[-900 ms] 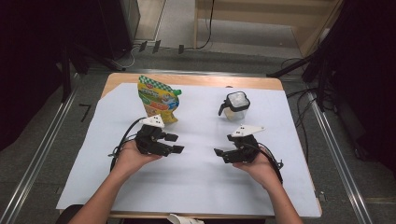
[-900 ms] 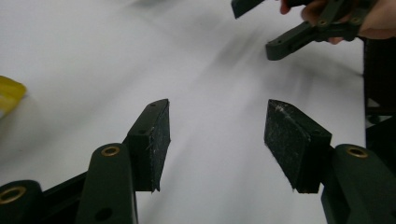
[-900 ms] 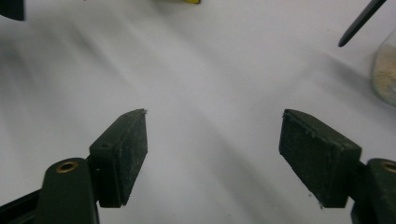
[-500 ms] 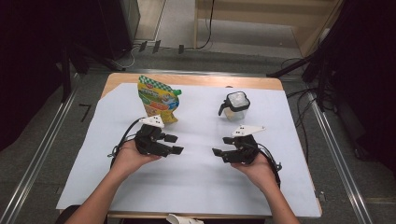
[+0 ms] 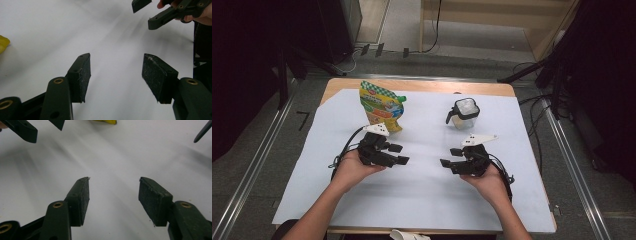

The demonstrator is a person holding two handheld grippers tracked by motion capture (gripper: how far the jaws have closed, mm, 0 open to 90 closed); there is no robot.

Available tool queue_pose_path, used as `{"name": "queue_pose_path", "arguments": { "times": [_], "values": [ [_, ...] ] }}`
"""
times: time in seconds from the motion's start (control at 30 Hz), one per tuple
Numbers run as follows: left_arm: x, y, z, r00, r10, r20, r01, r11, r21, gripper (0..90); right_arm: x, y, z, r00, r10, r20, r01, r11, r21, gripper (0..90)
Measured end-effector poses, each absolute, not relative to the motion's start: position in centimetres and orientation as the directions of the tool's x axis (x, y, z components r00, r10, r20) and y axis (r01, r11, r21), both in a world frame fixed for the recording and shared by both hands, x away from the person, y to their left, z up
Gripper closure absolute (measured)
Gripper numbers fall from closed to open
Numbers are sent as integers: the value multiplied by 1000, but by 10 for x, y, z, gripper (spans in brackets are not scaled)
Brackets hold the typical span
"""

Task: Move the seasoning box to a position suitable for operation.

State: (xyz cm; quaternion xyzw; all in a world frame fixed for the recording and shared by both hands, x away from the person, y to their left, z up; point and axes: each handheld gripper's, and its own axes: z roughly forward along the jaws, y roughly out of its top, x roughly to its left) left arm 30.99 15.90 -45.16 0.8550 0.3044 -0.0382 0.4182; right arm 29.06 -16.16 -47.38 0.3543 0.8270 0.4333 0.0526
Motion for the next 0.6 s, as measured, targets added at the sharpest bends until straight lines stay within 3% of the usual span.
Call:
{"name": "queue_pose_path", "arguments": {
  "times": [0.17, 0.6],
  "values": [
    [312, 157, -450, 820, 488, -300, 536, -469, 701, 430, 290, -160, -474, -736, 637, 230, 555, 371, 744, 493],
    [312, 156, -451, 819, 488, -304, 537, -462, 706, 443, 294, -167, -484, -709, 667, 228, 572, 357, 738, 522]
  ]
}}
